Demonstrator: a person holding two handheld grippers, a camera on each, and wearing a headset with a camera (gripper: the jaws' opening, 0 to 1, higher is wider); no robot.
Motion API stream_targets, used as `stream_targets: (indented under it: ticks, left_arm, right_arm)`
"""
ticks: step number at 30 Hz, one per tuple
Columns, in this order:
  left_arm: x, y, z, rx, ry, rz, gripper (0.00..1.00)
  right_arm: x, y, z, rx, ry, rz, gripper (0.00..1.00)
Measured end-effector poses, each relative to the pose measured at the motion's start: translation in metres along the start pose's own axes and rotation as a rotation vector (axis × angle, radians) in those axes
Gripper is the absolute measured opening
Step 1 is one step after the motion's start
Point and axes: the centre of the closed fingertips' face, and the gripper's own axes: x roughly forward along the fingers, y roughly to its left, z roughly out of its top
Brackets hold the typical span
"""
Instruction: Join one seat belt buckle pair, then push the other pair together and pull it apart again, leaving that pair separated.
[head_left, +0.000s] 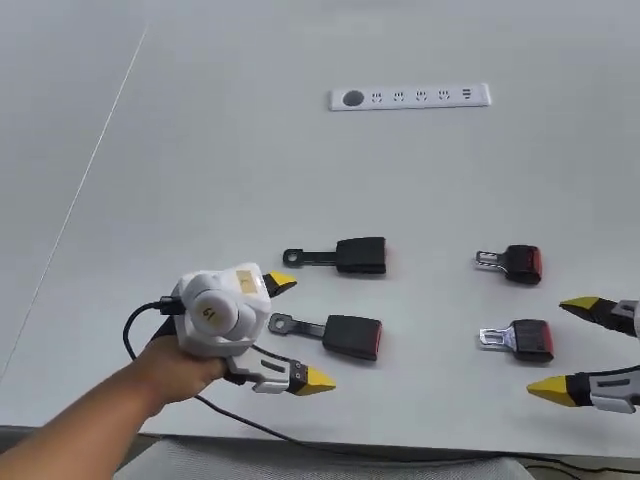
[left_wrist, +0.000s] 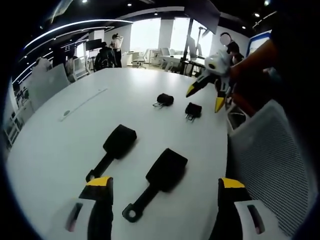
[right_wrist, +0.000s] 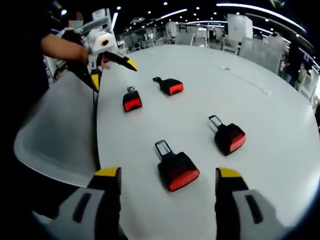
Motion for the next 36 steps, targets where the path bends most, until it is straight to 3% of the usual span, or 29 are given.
stream_targets:
  ticks: [3, 6, 14, 22, 26, 27, 30, 36]
  left_arm:
    - [0.007, -0.002, -0.001, 0.025, 0.010, -0.025, 0.87]
    - [0.015, -0.001, -0.008, 0.066, 0.057, -0.046, 0.86]
    - [0.040, -0.002, -0.019, 0.145, 0.124, -0.100, 0.79]
    - [0.062, 0.002, -0.020, 0.187, 0.154, -0.140, 0.70]
    - [0.066, 0.005, -0.030, 0.210, 0.198, -0.157, 0.65]
    - [0.068, 0.008, -0.025, 0.253, 0.168, -0.155, 0.63]
    - [0.065, 0.010, -0.026, 0.238, 0.187, -0.154, 0.57]
    - [0.063, 0.009, -0.030, 0.311, 0.203, -0.156, 0.44]
  right_arm:
    - [0.004, -0.004, -0.001, -0.007, 0.015, 0.016, 0.76]
    - [0.008, -0.005, -0.004, -0.026, 0.032, 0.042, 0.73]
    - [0.018, -0.010, -0.010, -0.053, 0.066, 0.089, 0.70]
    - [0.023, -0.008, -0.016, -0.100, 0.096, 0.134, 0.68]
    - [0.023, -0.010, -0.015, -0.103, 0.091, 0.143, 0.66]
    - [0.023, -0.010, -0.014, -0.106, 0.093, 0.145, 0.66]
    - [0.023, -0.010, -0.015, -0.126, 0.105, 0.163, 0.64]
    - [0.021, -0.008, -0.017, -0.176, 0.131, 0.202, 0.52]
